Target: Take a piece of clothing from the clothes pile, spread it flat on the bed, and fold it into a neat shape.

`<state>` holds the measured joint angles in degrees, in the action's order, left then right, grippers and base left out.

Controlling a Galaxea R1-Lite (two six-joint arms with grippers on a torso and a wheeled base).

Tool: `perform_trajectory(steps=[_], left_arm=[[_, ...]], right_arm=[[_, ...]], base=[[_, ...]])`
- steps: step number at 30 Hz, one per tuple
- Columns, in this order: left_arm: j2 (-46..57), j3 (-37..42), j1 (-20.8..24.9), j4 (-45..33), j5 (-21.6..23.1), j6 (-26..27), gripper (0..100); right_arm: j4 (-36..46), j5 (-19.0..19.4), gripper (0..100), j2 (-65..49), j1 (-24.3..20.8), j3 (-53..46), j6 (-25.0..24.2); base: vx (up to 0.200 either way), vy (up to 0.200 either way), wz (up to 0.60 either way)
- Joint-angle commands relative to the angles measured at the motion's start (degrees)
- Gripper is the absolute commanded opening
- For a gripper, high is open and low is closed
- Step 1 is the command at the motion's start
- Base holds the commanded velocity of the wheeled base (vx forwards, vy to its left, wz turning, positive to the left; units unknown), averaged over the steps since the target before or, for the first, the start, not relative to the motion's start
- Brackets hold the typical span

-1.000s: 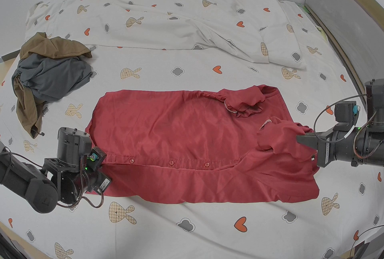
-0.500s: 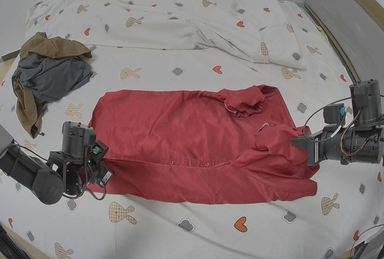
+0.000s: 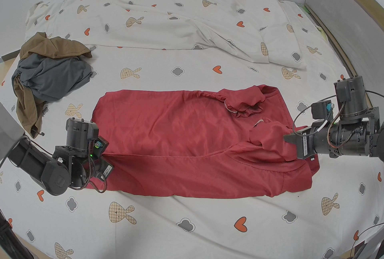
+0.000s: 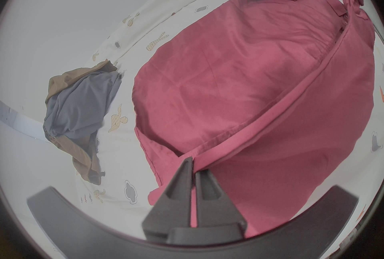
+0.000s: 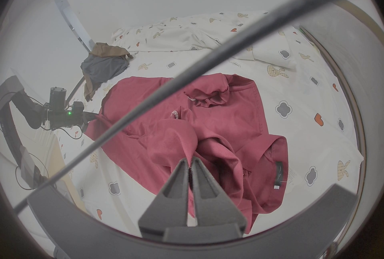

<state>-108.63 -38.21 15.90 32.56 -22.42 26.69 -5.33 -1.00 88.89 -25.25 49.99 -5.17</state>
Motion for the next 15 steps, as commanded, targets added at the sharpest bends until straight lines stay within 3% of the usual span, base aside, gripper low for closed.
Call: perform_trajectory(steps=[1,8,15], left_arm=[[-2.29,-1.52,-0.08,0.13,0.01,-0.05,100],[-2.46,-1.17,-0.43,0.40,0.01,-0.49,100],[3.43,1.38,-4.56,2.24,1.41,-0.58,100]], right_arm=[[-0.03,-0.06,100,2.51,0.46,1.07,-0.02],[-0.12,0.03,100,7.08,1.96,6.34,-0.46],[-0.03,0.12,100,6.56,2.57,5.55,-0.54]], base=[[0.000,0.000,0.00],[0.000,0.000,0.00],[0.000,0.000,0.00]])
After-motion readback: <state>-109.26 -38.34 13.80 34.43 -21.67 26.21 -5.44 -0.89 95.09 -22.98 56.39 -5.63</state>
